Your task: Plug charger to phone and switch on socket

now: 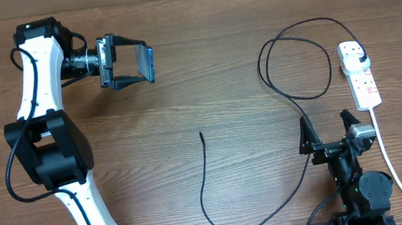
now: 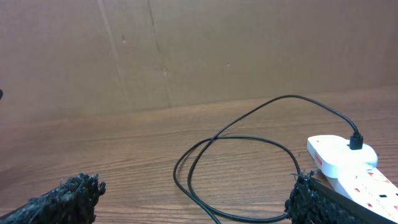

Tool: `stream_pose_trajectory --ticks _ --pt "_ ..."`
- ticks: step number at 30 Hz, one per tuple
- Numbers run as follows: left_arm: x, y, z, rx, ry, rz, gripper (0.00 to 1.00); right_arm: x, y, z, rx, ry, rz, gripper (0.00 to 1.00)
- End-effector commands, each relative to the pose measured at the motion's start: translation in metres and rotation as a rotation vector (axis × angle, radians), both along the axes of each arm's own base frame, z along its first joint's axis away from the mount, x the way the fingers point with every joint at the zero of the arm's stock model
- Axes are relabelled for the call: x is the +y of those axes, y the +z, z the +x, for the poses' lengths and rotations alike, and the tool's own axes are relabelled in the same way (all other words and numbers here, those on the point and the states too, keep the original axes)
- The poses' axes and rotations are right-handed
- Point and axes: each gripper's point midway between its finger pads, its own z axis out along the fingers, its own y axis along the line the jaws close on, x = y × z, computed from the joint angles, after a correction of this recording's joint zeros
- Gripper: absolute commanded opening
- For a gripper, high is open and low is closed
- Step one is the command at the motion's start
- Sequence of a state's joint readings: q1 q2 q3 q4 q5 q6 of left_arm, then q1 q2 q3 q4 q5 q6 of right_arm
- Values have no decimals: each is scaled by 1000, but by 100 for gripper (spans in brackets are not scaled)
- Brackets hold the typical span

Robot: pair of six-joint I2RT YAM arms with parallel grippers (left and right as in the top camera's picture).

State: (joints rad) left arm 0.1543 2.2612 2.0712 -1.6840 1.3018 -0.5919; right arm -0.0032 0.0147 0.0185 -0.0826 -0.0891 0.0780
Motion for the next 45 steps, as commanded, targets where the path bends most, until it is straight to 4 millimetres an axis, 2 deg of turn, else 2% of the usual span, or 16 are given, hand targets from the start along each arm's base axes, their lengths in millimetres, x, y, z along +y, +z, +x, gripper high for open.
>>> stream_pose_trajectory --ticks 1,6,16,20,28,29,33,40,45 --pt "-3 12 3 -50 -2 -26 4 -1 -1 0 -5 -5 0 100" --pt "-3 12 3 -57 -3 -25 4 0 5 0 -34 -4 0 100" --pt "-3 12 3 -56 -3 -26 4 19 9 -3 -45 108 3 100" --pt "-3 12 3 -56 -3 -26 4 20 17 -6 -40 117 3 100" --pt "-3 12 3 -57 -3 -25 4 5 56 -15 -8 26 3 100" --pt "-3 12 3 -57 -3 -26 4 3 67 -15 3 17 3 100" --pt "-3 12 3 -57 -3 -25 4 4 88 -9 38 23 9 100" --pt "-3 12 3 -57 -3 -25 4 28 127 18 168 161 52 100" --pt "-3 12 3 -57 -3 -25 4 44 138 36 296 251 94 100"
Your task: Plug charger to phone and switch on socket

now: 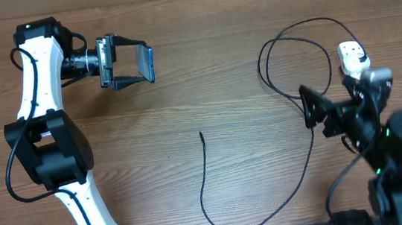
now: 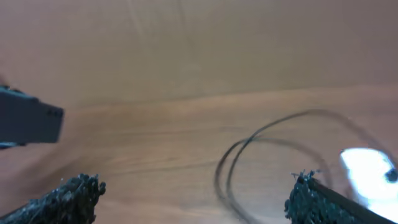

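Observation:
In the overhead view my left gripper (image 1: 134,62) is shut on the dark phone (image 1: 145,64), holding it on edge above the table's far left. The black charger cable (image 1: 295,65) loops at the right, and its free plug end (image 1: 201,135) lies mid-table. It runs from the white power strip (image 1: 353,54), of which only the far end shows past my right arm. My right gripper (image 1: 329,103) is open and holds nothing, over the cable beside the strip. The blurred right wrist view shows the open gripper (image 2: 189,199), the cable loop (image 2: 249,162) and the strip (image 2: 367,171).
The wooden table (image 1: 219,73) carries the cable's long tail (image 1: 257,223), curving along the near edge. A brown cardboard wall (image 2: 199,43) backs the far side. A dark blurred block (image 2: 28,121) sits at the left of the right wrist view.
My right arm has moved from the near edge toward the far side and now covers most of the power strip. Its gripper is still open. The left arm, phone and cable have not moved.

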Tool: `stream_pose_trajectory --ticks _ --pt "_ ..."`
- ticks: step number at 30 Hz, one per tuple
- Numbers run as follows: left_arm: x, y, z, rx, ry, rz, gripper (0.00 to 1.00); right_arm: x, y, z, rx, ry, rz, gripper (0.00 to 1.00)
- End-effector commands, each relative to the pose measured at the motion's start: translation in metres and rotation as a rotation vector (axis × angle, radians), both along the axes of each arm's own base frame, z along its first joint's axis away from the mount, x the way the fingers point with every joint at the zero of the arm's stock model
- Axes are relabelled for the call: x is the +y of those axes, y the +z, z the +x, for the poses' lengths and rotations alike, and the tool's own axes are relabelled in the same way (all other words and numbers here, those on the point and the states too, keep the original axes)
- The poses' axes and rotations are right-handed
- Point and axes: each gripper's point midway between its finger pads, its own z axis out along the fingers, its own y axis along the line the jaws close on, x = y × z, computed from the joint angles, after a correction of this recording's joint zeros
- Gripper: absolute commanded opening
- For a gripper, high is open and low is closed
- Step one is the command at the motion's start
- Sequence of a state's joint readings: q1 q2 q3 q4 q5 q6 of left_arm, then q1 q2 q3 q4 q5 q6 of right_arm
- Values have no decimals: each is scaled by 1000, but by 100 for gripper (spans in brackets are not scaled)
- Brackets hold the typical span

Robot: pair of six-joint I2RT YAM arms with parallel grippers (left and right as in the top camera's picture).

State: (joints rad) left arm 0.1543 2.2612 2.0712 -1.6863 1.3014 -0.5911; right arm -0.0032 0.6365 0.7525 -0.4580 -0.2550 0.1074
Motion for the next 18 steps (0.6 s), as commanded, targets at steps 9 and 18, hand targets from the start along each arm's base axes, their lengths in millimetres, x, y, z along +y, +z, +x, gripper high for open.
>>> stream_pose_trajectory --ticks 9,18 --pt "-3 10 3 -53 -6 -15 4 47 -22 39 486 249 169 100" --pt "2 -6 -2 6 -22 76 4 81 -86 62 814 426 385 100"
